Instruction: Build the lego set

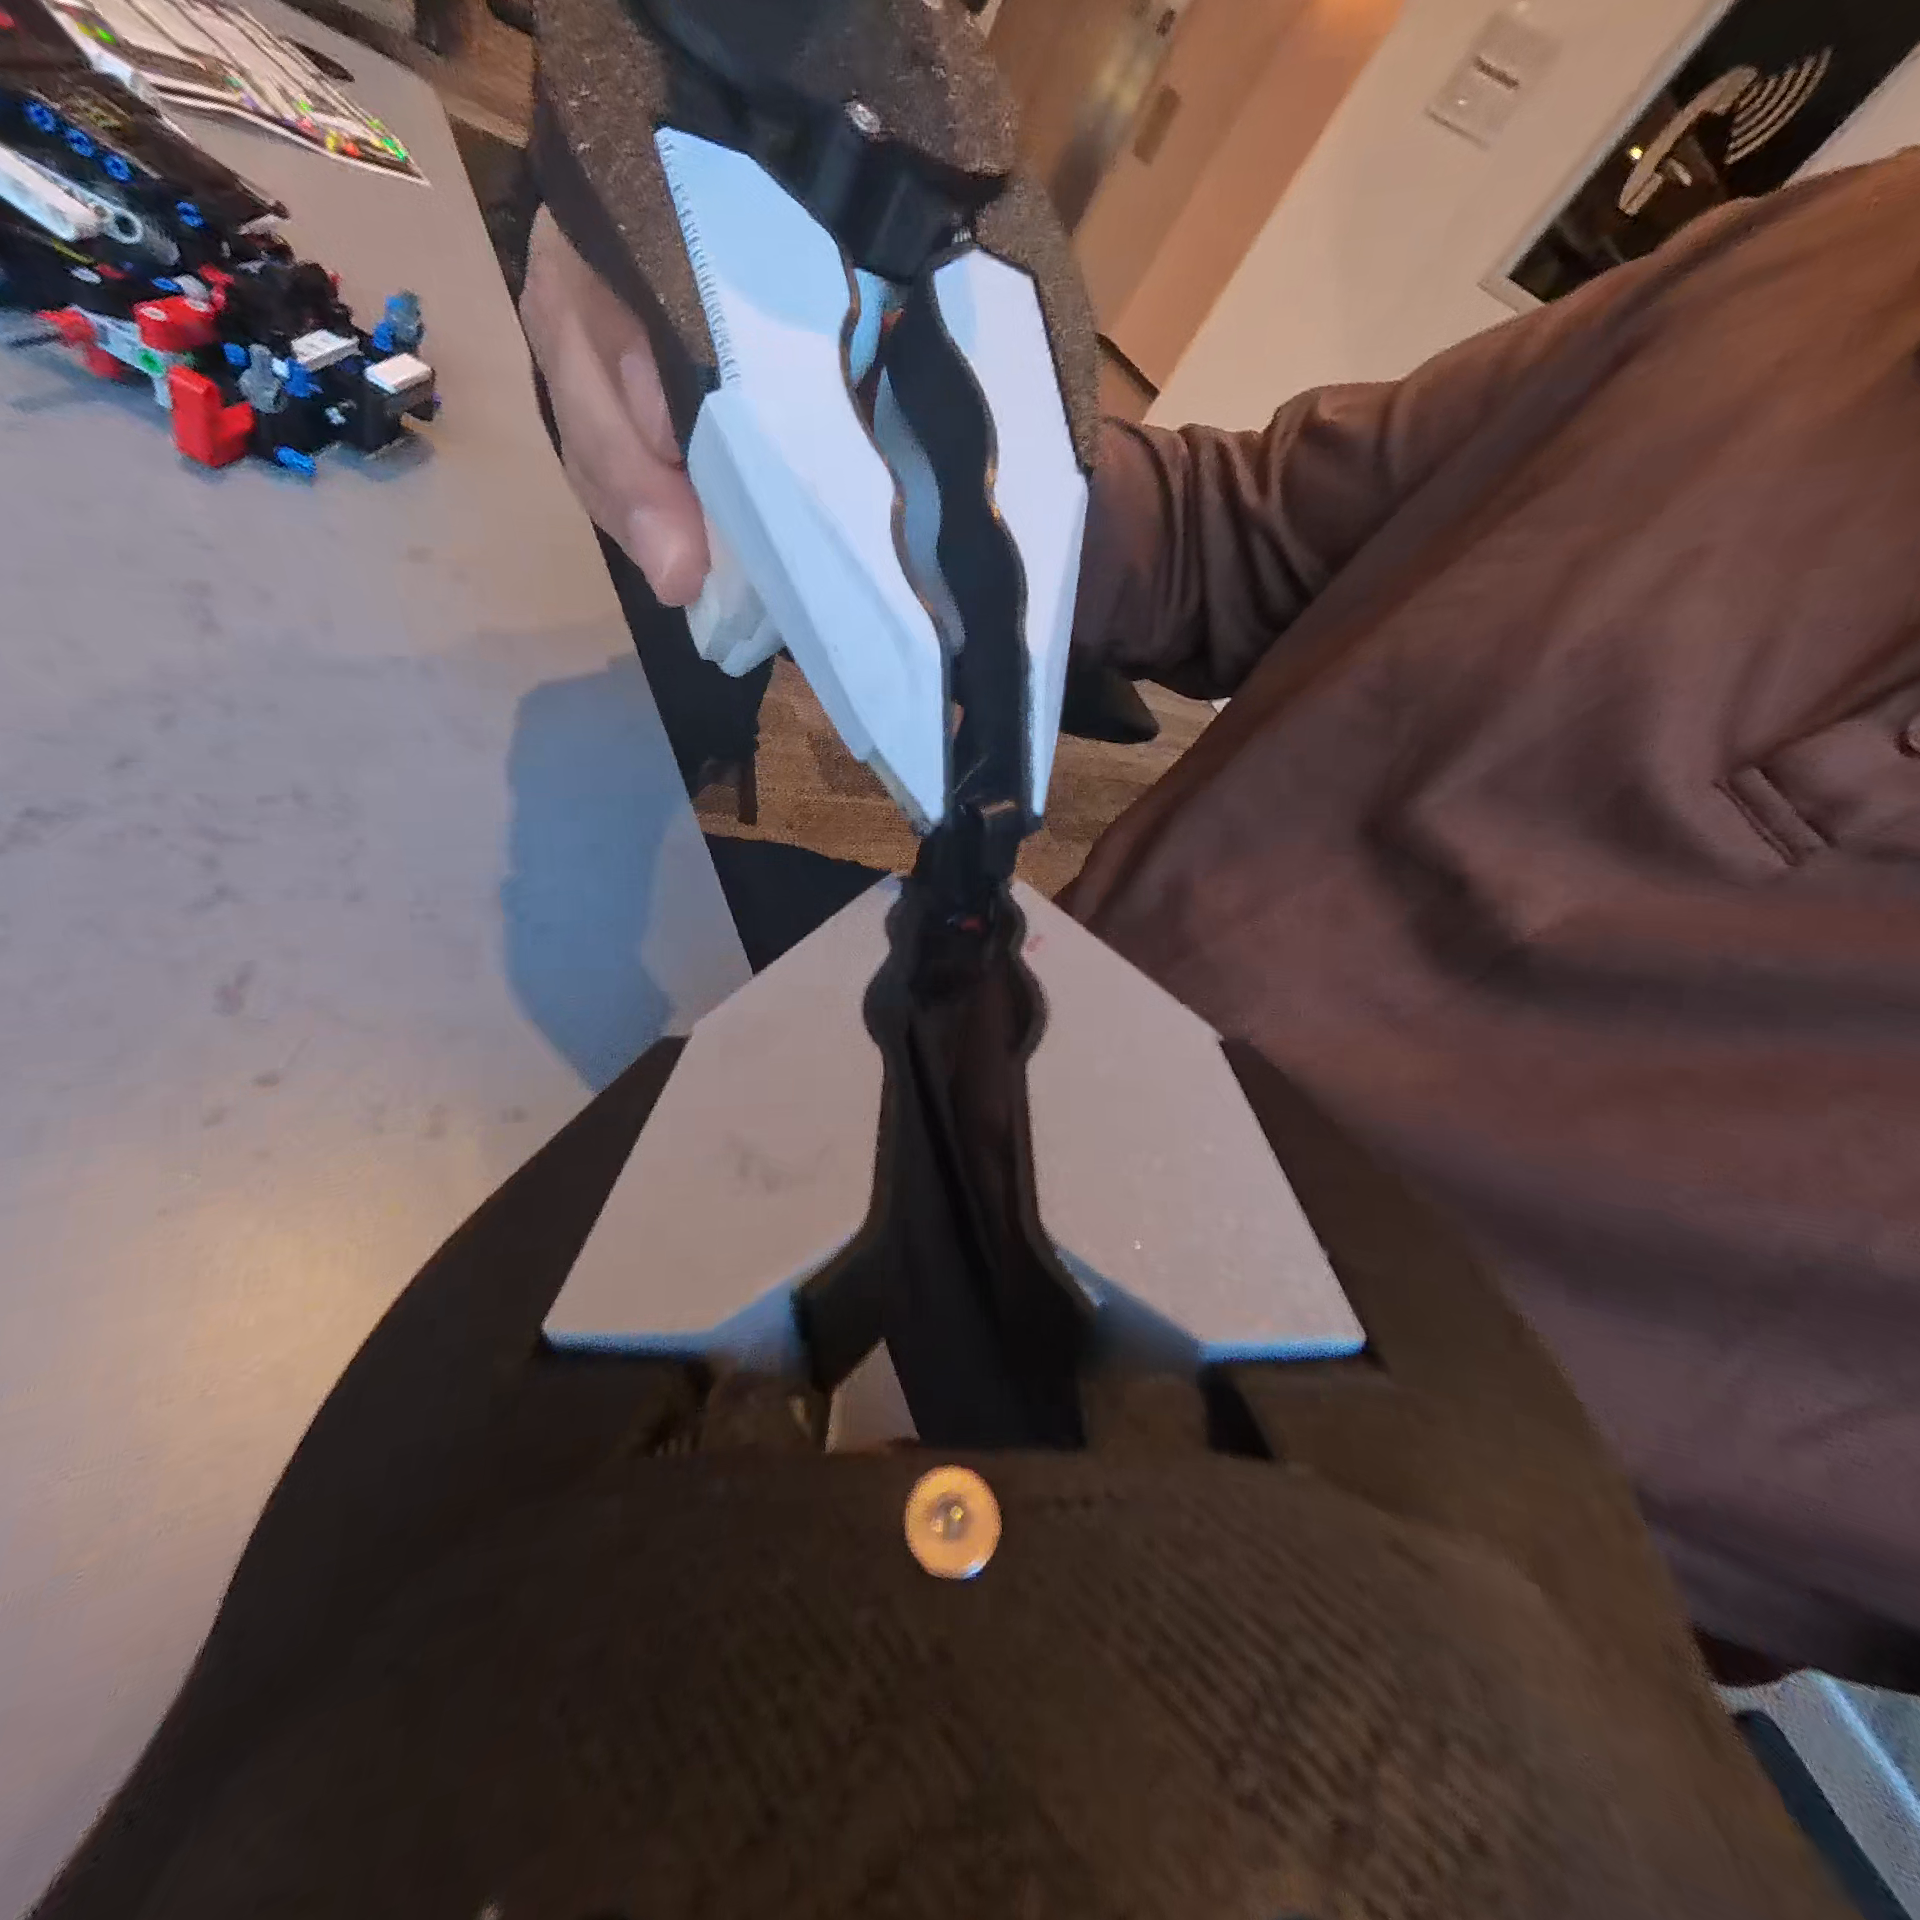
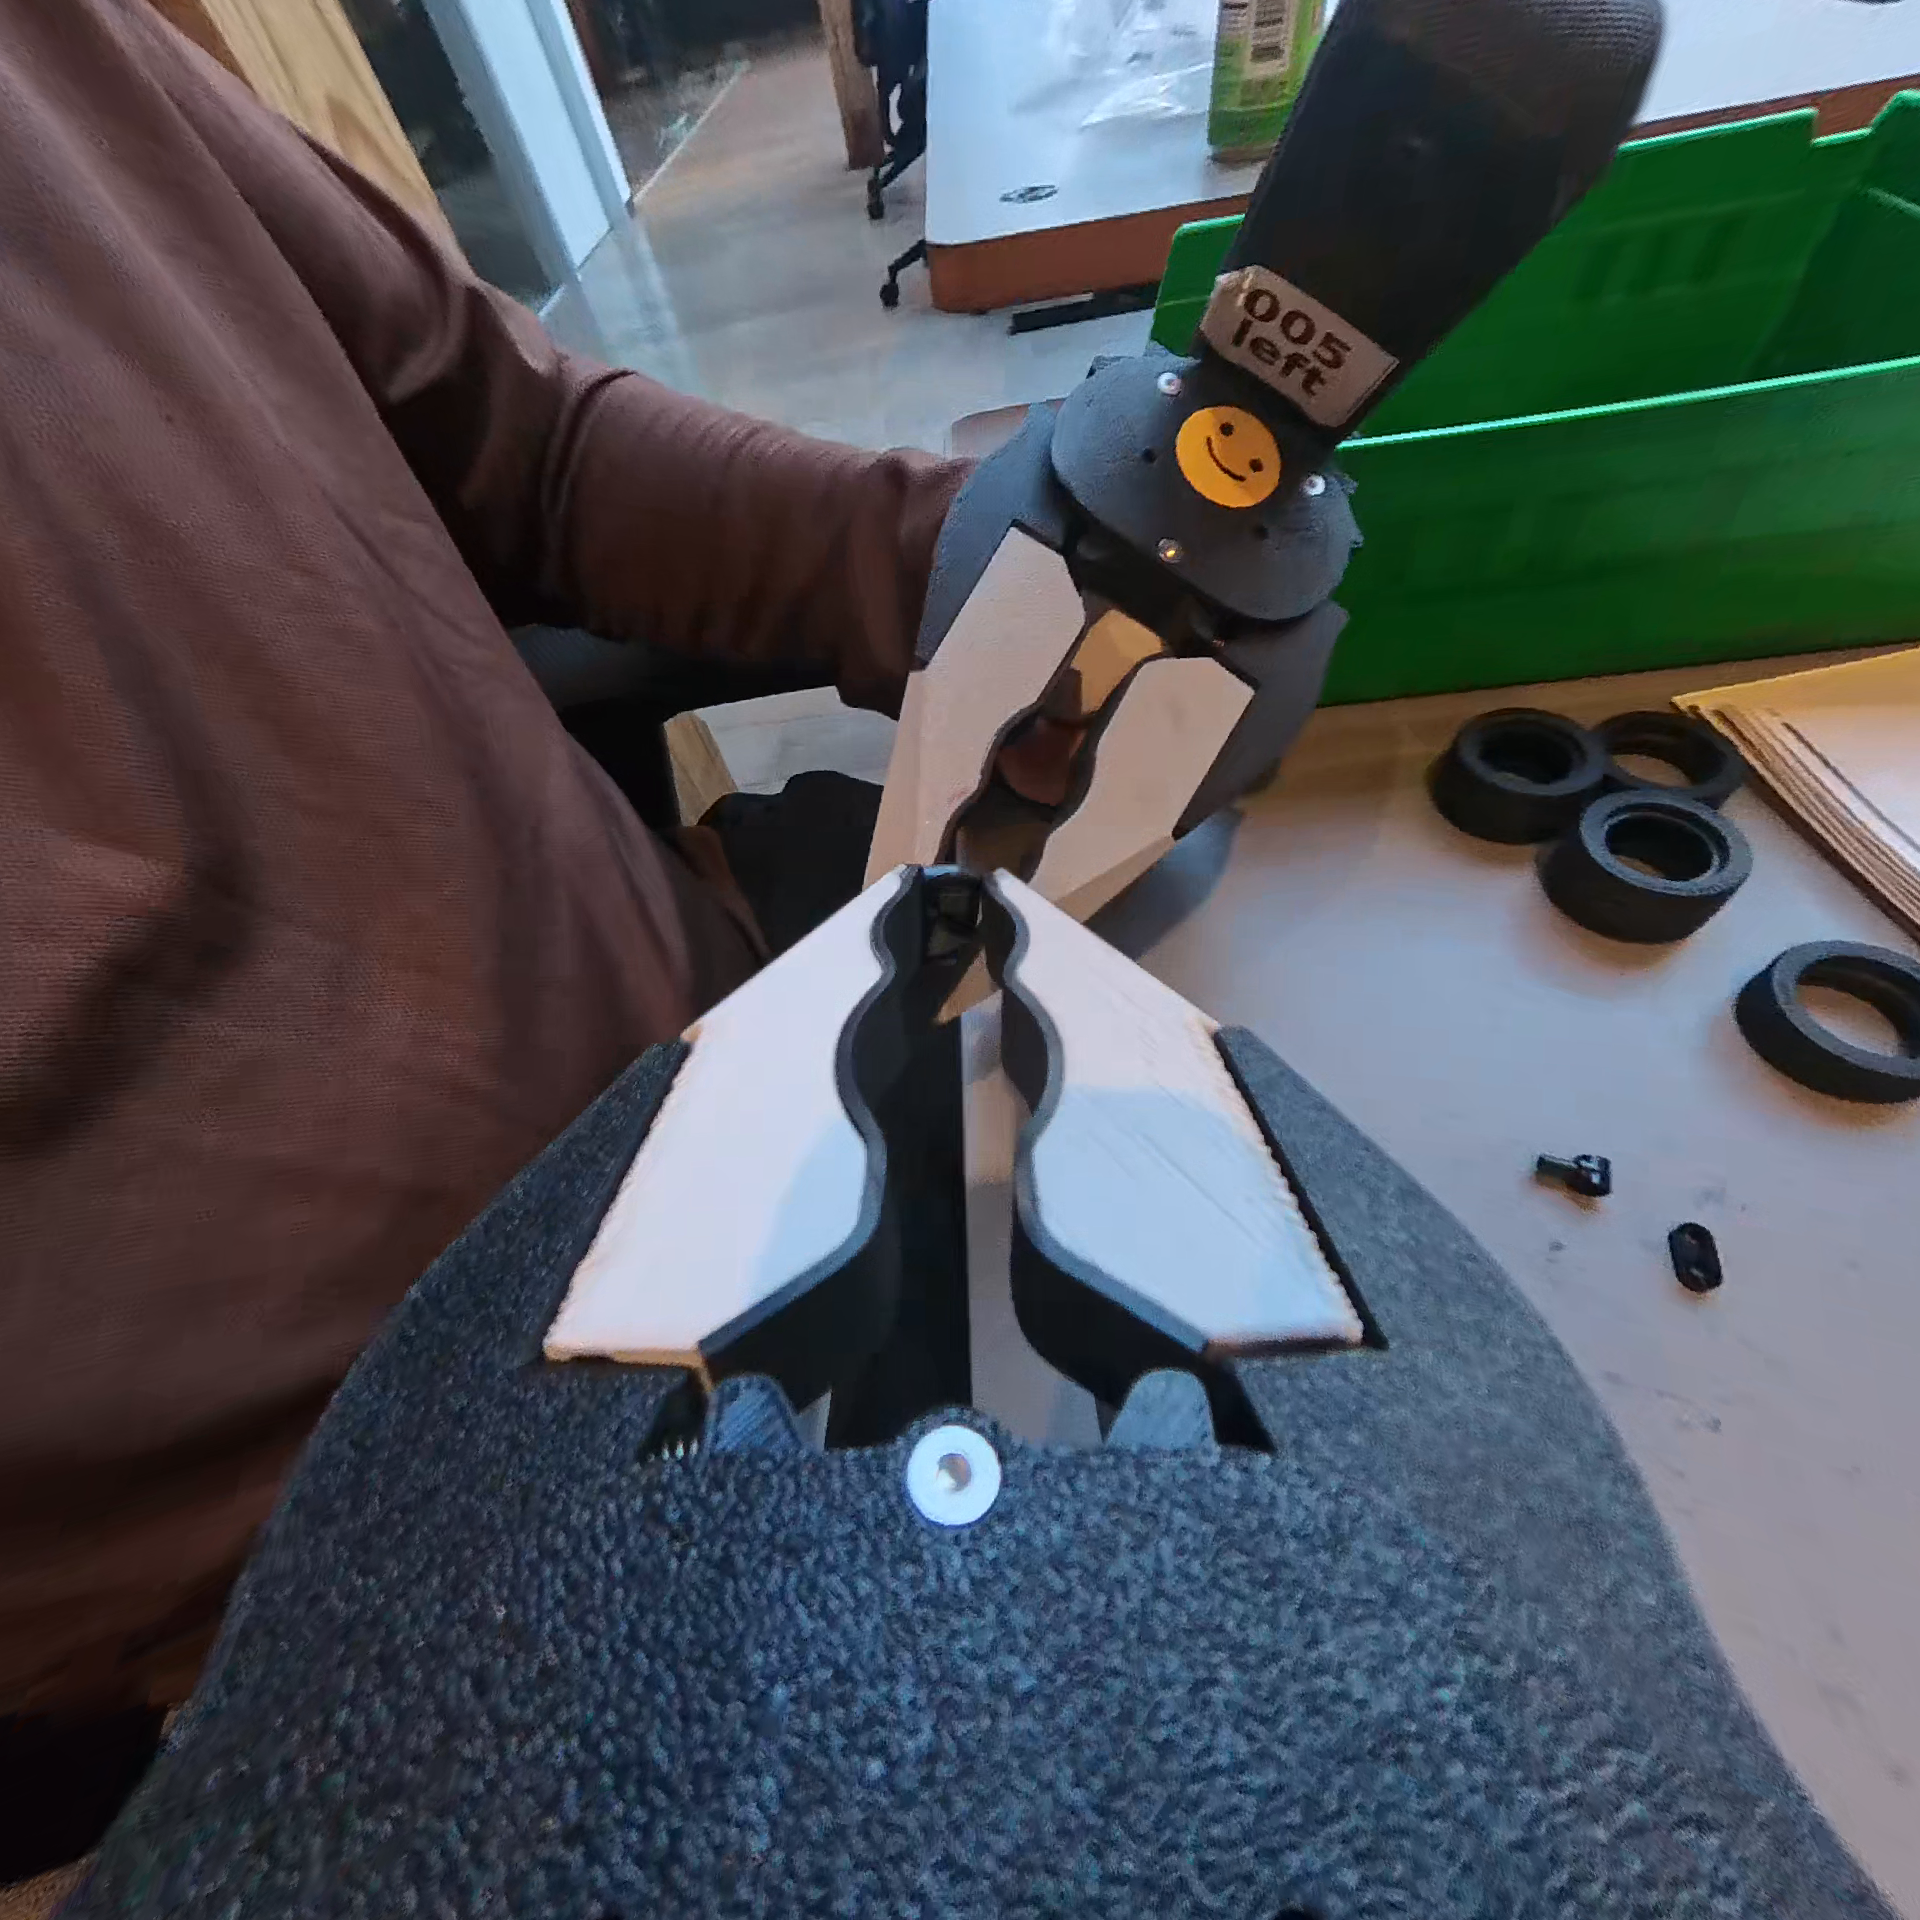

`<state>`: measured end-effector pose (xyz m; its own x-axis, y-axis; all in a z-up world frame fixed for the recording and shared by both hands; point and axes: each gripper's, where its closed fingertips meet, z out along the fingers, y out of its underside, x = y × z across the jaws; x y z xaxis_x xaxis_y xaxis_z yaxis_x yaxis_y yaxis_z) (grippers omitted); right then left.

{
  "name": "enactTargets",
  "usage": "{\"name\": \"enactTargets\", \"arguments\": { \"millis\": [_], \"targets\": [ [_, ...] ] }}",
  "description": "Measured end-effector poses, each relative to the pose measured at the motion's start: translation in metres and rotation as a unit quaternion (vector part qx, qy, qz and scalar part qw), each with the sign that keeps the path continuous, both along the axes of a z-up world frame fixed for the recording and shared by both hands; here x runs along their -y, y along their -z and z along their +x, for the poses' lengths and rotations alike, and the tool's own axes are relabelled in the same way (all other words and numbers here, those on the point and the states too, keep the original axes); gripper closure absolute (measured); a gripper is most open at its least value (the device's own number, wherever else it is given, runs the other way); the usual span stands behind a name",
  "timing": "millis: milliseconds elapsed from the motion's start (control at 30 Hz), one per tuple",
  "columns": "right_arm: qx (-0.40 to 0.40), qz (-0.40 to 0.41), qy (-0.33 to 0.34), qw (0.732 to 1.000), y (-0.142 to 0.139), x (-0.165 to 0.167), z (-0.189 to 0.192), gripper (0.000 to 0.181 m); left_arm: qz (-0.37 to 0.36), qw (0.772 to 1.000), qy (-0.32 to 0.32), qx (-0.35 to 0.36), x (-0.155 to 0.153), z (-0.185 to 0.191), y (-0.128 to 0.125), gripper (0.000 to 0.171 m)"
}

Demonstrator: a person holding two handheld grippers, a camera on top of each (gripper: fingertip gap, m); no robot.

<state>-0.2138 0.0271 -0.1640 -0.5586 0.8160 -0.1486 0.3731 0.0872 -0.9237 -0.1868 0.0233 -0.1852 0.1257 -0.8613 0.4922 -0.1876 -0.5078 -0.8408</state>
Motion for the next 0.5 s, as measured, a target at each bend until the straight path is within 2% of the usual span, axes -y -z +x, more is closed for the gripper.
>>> {"name": "enactTargets", "arguments": {
  "millis": [67,100,133,200,267,333,500],
  "targets": [
    [-0.006,-0.002,0.037,0.999,-0.001,-0.012,-0.004,0.167,0.000,1.000,-0.020,-0.002,-0.007,-0.002,0.001,0.162],
    [-0.014,-0.002,0.073,0.997,-0.002,-0.024,-0.008,0.155,0.006,0.999,-0.043,-0.003,-0.014,-0.004,0.001,0.162],
    [-0.026,-0.007,0.111,0.994,-0.004,-0.037,-0.011,0.148,0.016,0.997,-0.078,0.008,-0.025,-0.006,-0.003,0.162],
    [-0.059,-0.049,0.170,0.983,-0.013,-0.060,-0.011,0.147,0.022,0.986,-0.159,0.055,-0.048,-0.017,-0.017,0.162],
    [-0.068,-0.092,0.194,0.974,-0.012,-0.072,-0.008,0.148,0.038,0.968,-0.222,0.108,-0.064,-0.027,-0.034,0.162],
    [-0.058,-0.101,0.200,0.973,-0.004,-0.072,-0.008,0.149,0.047,0.950,-0.261,0.166,-0.072,-0.036,-0.049,0.162],
    [-0.088,-0.101,0.239,0.962,-0.010,-0.070,-0.021,0.153,0.057,0.927,-0.301,0.215,-0.079,-0.042,-0.058,0.162]
  ]
}}
